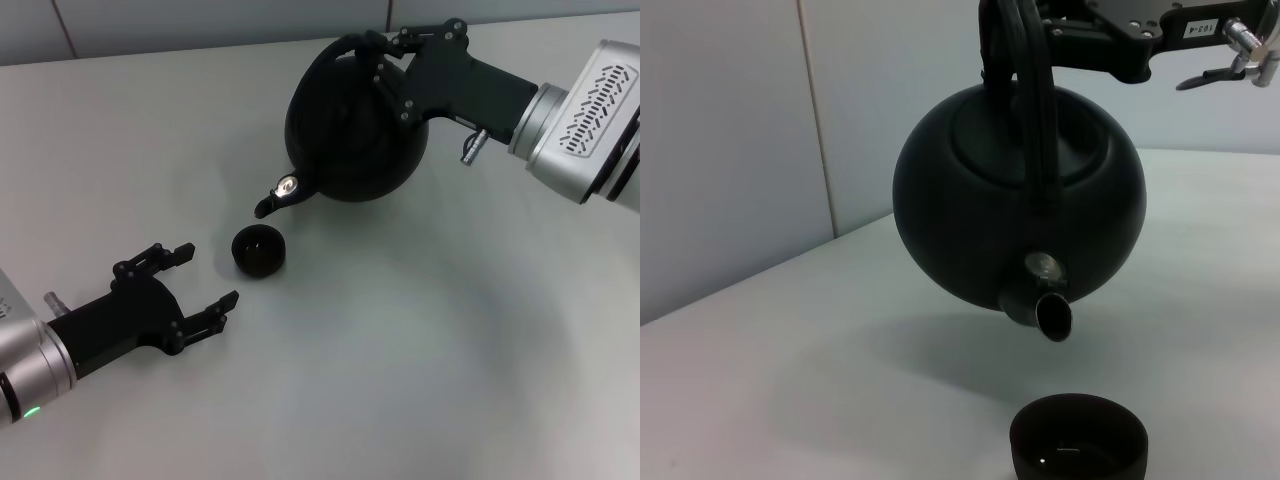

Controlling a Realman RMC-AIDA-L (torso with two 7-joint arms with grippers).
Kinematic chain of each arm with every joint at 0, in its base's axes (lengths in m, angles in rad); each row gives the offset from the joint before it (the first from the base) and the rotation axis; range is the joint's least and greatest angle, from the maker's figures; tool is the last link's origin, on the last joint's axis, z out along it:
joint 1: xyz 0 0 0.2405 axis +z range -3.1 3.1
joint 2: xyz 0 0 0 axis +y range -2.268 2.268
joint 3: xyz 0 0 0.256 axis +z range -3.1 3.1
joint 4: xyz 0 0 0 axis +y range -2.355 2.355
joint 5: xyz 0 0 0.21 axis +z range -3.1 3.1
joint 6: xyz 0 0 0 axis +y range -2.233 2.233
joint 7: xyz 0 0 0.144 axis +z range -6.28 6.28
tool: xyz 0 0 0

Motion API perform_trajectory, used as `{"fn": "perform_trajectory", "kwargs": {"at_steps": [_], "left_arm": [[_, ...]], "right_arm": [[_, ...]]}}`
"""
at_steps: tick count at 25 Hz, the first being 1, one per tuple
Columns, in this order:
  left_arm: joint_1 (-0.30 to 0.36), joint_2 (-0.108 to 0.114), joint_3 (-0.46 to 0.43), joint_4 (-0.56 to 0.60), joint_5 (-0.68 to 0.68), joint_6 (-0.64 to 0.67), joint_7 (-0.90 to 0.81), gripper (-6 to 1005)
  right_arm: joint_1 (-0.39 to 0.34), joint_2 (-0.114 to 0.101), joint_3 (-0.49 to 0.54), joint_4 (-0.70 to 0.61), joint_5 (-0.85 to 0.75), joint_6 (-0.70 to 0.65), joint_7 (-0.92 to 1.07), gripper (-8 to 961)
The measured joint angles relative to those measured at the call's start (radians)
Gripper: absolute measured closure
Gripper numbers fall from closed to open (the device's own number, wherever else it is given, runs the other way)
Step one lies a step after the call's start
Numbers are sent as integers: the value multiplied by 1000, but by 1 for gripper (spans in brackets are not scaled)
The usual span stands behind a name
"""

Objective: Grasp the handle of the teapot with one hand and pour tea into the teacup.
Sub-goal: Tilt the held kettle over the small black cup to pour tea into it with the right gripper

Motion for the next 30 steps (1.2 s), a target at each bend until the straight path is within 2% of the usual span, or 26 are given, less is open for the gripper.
{"fn": "perform_trajectory", "kwargs": {"at_steps": [30], "left_arm": [[-2,2,0,10,26,-2,-36,198]], "right_arm": [[11,2,-67,-25,3,2,-63,865]]}}
